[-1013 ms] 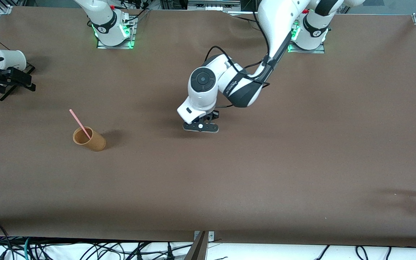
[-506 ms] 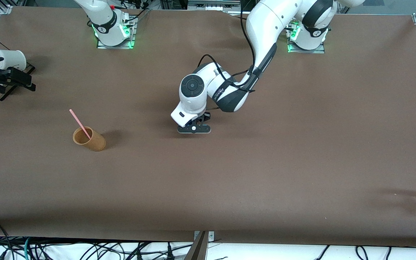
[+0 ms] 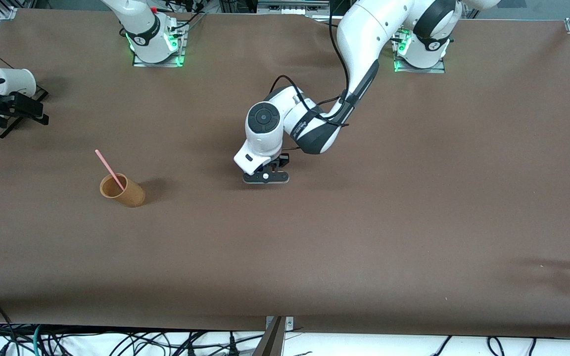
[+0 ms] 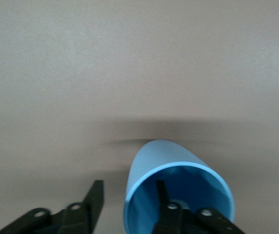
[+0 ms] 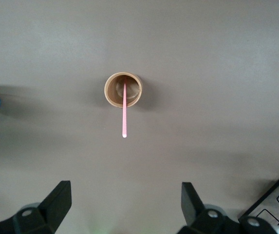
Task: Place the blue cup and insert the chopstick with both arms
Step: 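Carry the blue cup to the table middle and set it down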
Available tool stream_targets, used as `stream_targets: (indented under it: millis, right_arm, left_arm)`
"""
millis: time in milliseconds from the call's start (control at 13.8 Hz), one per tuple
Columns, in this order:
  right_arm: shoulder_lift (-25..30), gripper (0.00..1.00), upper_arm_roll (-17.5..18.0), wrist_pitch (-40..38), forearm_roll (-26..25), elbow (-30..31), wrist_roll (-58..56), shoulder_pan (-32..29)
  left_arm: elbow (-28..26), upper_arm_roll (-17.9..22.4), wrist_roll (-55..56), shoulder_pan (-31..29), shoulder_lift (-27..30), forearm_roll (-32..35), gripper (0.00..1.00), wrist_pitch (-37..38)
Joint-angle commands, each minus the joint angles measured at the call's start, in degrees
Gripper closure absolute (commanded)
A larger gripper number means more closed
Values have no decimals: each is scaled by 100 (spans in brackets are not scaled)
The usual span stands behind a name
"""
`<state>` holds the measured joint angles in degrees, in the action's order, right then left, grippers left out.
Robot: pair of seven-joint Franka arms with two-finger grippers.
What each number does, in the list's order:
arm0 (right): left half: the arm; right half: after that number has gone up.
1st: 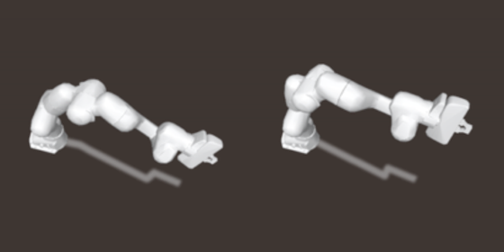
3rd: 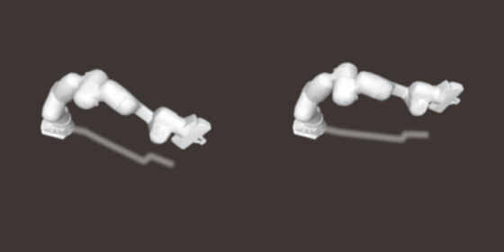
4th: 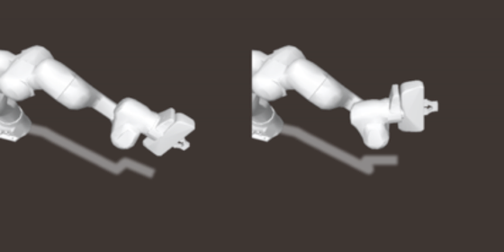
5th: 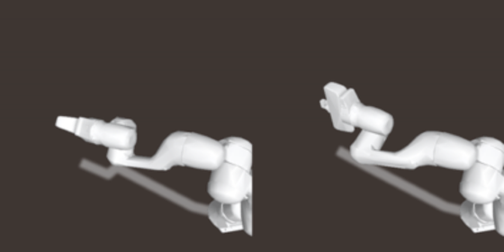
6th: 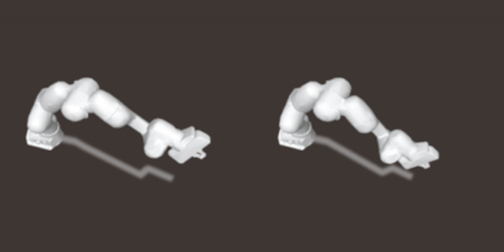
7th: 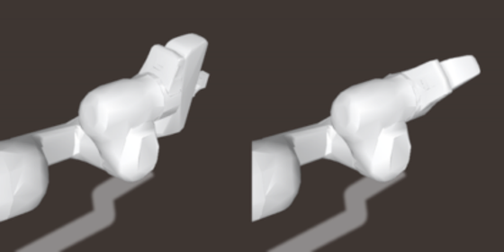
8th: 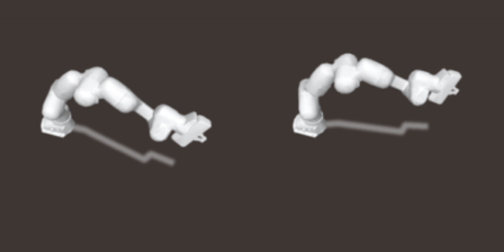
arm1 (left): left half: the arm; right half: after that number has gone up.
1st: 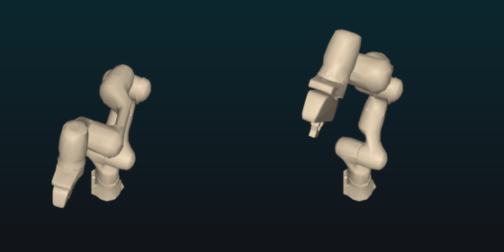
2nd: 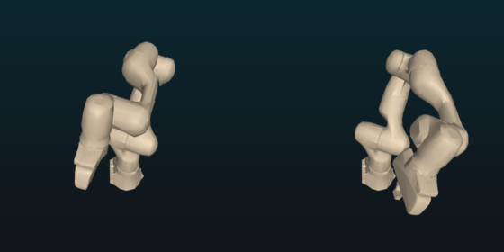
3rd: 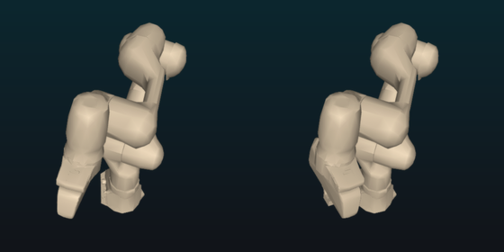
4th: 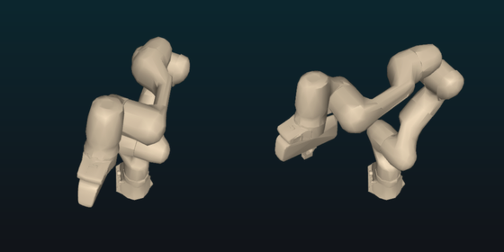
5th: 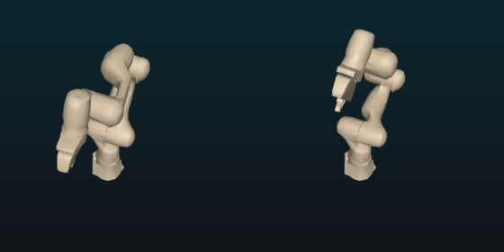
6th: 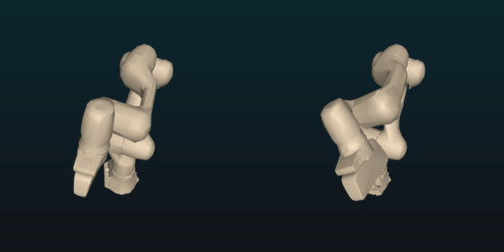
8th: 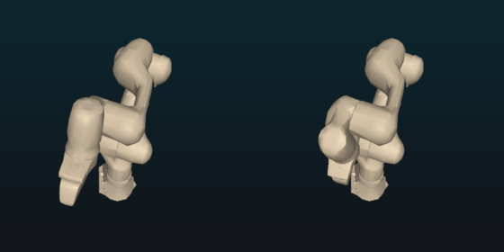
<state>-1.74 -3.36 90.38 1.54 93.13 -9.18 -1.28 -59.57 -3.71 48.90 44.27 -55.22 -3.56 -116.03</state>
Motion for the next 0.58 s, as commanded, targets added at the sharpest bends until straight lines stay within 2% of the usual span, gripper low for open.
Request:
stream_targets:
  millis: [0, 506]
  right_arm:
    - [78, 0, 20, -38, 22, 65, -48, -48]
    - [60, 0, 20, -29, 22, 56, -48, -48]
  left_arm:
    - [148, 54, -56, -102, 230, -215, 0, 404]
    - [121, 45, -275, -849, 1240, -241, 0, 1011]
